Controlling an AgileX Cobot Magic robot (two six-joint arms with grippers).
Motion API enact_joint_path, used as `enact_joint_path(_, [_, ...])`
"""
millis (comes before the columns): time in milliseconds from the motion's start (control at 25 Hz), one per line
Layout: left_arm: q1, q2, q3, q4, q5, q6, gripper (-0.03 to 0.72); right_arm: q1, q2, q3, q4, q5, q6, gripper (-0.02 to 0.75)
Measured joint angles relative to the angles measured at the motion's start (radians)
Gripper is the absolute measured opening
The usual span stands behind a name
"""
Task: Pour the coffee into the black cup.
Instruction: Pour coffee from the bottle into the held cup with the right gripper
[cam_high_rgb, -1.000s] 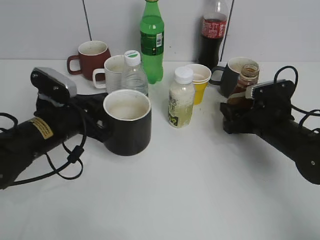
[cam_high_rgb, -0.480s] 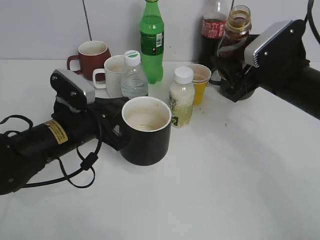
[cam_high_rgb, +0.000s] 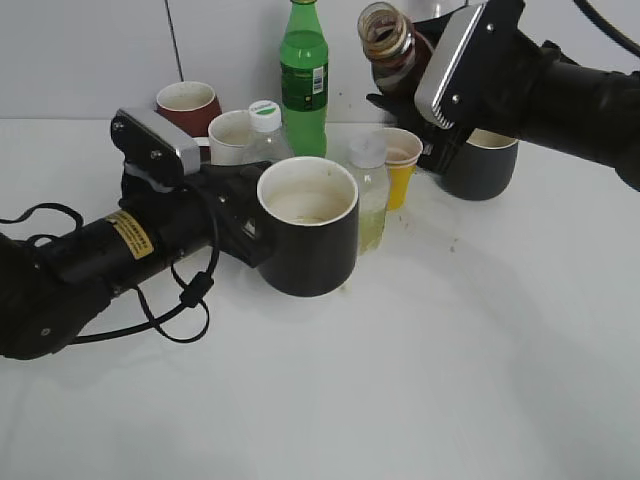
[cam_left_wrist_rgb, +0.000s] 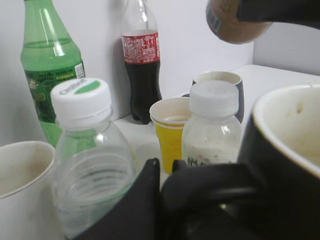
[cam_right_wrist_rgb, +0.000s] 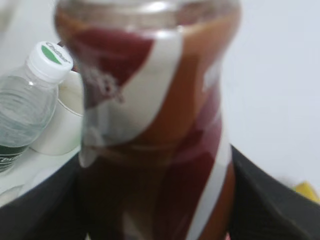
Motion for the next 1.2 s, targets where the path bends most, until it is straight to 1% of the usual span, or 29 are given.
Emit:
enact_joint_path(160, [0.000,0.000,-0.012,0.037,0.000,-0.003,0.043,0.008,0.000,-0.009,-0.081,0.011,-0.034,0.503])
enact_joint_path(360, [0.000,0.000,-0.018,0.084,0.000,-0.003,0.043,0.009,0.000,-0.009,-0.107,0.039,-0.075,0.503])
enact_joint_path(560, [-0.001,0.000,-0.067,0.152,0.003,-0.027,0.043,0.009,0.000,-0.009,-0.138,0.039,-0.098,0.503])
enact_joint_path(880, [-0.019,0.001,-0.088,0.165,0.008,-0.037,0.043,0.009,0.000,-0.009,-0.141,0.040,-0.219,0.503])
enact_joint_path(1200, [-0.021,0.001,-0.088,0.165,0.024,-0.037,0.043,0.009,0.000,-0.009,-0.142,0.040,-0.327,0.503])
